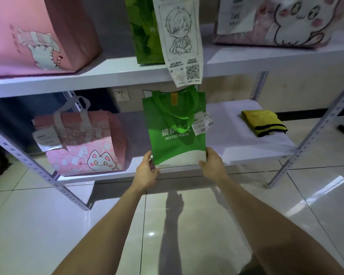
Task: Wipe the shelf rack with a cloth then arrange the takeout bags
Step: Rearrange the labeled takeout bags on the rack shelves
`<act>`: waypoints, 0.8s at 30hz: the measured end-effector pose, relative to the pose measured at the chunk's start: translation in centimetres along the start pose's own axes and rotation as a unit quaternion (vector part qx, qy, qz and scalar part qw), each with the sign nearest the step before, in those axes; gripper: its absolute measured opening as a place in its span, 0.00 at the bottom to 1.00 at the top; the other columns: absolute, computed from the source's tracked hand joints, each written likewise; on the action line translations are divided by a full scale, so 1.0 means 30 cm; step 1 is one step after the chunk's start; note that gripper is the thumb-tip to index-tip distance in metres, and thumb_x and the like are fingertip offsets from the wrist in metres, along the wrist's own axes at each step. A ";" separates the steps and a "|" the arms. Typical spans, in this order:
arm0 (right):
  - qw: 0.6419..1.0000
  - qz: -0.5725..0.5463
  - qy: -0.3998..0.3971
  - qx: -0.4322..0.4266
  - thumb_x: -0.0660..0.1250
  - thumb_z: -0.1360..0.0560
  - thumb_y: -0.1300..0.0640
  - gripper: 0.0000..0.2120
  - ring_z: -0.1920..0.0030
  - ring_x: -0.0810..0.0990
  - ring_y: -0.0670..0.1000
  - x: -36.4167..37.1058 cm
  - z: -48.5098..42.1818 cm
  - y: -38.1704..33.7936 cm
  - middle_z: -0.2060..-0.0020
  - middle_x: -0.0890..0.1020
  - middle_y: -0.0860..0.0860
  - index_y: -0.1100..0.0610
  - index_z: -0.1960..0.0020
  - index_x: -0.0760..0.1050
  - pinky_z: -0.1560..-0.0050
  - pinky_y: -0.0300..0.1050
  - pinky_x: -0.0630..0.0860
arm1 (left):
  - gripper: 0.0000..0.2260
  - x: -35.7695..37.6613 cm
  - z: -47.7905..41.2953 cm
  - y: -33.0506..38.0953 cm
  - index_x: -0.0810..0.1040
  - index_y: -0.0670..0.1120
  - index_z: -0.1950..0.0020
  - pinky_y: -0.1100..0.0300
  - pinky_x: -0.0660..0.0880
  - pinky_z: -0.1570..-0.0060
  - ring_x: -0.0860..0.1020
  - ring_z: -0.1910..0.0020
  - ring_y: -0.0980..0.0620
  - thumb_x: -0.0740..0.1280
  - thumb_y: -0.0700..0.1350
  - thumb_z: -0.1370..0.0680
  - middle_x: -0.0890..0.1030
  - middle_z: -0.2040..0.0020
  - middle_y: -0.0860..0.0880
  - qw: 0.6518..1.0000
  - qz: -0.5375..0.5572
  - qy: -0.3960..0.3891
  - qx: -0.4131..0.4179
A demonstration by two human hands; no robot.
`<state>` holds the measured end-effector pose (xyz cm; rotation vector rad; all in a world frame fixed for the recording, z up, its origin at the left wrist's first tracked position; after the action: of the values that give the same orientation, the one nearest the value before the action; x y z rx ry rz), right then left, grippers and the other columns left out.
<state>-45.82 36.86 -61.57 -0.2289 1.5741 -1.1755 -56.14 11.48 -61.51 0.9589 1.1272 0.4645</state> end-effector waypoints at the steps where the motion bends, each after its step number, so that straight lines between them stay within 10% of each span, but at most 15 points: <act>1: 1.000 -0.005 0.006 0.005 0.69 0.19 0.64 0.24 0.33 0.79 0.59 -0.007 0.015 0.000 0.32 0.80 0.57 0.59 0.24 0.70 0.31 0.55 0.77 | 0.36 -0.016 0.012 -0.002 0.60 0.45 0.13 0.44 0.72 0.23 0.74 0.22 0.43 0.69 0.31 0.18 0.74 0.20 0.43 1.000 -0.001 0.002 0.003; 15: 0.981 -0.089 0.110 -0.136 0.70 0.18 0.54 0.05 0.52 0.81 0.37 -0.130 0.249 -0.459 0.50 0.84 0.43 0.48 0.43 0.79 0.50 0.35 0.79 | 0.22 -0.409 0.147 0.204 0.75 0.51 0.23 0.52 0.79 0.30 0.81 0.34 0.56 0.71 0.40 0.17 0.81 0.29 0.53 0.986 -0.046 0.101 0.122; 24: 0.933 -0.119 0.105 -0.324 0.72 0.21 0.51 0.02 0.54 0.82 0.41 -0.060 0.325 -1.025 0.54 0.82 0.40 0.47 0.48 0.81 0.52 0.47 0.84 | 0.16 -0.873 0.214 0.319 0.81 0.55 0.31 0.57 0.84 0.40 0.83 0.43 0.63 0.72 0.45 0.18 0.85 0.40 0.61 0.941 -0.067 0.271 0.191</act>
<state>-49.92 17.64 -35.91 -0.7629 2.1395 -0.8369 -59.28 -5.34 -38.58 1.1117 1.8199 0.4170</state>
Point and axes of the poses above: each hand's wrist, its own z-axis away from the middle knuckle, its own x-axis out of the palm, y = z × x, the point moved 1 cm from there along -z, towards the middle knuckle
